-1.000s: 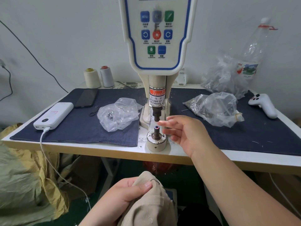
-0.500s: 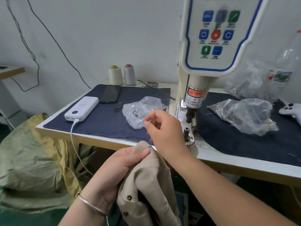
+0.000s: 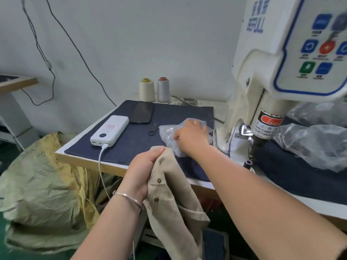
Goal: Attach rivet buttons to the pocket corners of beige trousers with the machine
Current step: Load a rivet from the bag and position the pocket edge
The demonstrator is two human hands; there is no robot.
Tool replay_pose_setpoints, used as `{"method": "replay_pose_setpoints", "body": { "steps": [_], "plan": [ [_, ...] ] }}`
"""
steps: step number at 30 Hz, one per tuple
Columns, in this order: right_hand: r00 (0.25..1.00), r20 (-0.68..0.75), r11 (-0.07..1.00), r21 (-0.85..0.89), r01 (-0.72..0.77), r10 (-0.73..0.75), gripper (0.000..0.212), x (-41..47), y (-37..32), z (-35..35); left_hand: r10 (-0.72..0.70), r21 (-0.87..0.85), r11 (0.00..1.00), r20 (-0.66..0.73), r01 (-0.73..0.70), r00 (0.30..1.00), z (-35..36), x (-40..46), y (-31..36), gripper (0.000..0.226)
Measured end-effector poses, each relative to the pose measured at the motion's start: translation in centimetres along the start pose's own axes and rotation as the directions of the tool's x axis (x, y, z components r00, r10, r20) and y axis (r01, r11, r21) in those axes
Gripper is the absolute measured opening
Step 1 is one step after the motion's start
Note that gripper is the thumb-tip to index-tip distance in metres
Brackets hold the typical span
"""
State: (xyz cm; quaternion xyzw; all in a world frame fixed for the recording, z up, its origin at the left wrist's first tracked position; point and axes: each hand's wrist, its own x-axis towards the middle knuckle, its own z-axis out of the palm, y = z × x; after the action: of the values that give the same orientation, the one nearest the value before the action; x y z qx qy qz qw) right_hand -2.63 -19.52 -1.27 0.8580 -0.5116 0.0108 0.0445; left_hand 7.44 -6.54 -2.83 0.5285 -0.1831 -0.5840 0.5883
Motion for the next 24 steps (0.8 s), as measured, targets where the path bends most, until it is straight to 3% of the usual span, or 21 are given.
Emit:
{"method": "replay_pose_setpoints", "body": {
  "steps": [3, 7, 16, 24],
  "plan": [
    [1.0, -0.006, 0.999, -0.038, 0.003, -0.004, 0.038, 0.7, -0.2, -0.1, 0.019, 0.083, 0.996, -0.102, -0.011, 0.995, 0.6, 1.6, 0.4, 0.019],
    [0.997, -0.072, 0.999, -0.036, -0.006, 0.003, 0.031, 0.9, -0.2, -0.2, -0.003, 0.22, 0.975, -0.099, 0.024, 0.995, 1.2, 2.5, 0.8, 0.016],
    [0.992, -0.082, 0.994, -0.051, -0.097, 0.092, 0.035, 0.8, -0.3, -0.2, -0.069, 0.257, 0.962, -0.099, 0.093, 0.993, 1.3, 2.7, 1.2, 0.017],
    [0.992, -0.125, 0.996, 0.089, -0.014, 0.025, 0.024, 0.7, -0.4, -0.3, -0.092, 0.244, 0.963, -0.114, 0.118, 0.989, 1.2, 2.9, 1.1, 0.027]
  ]
}}
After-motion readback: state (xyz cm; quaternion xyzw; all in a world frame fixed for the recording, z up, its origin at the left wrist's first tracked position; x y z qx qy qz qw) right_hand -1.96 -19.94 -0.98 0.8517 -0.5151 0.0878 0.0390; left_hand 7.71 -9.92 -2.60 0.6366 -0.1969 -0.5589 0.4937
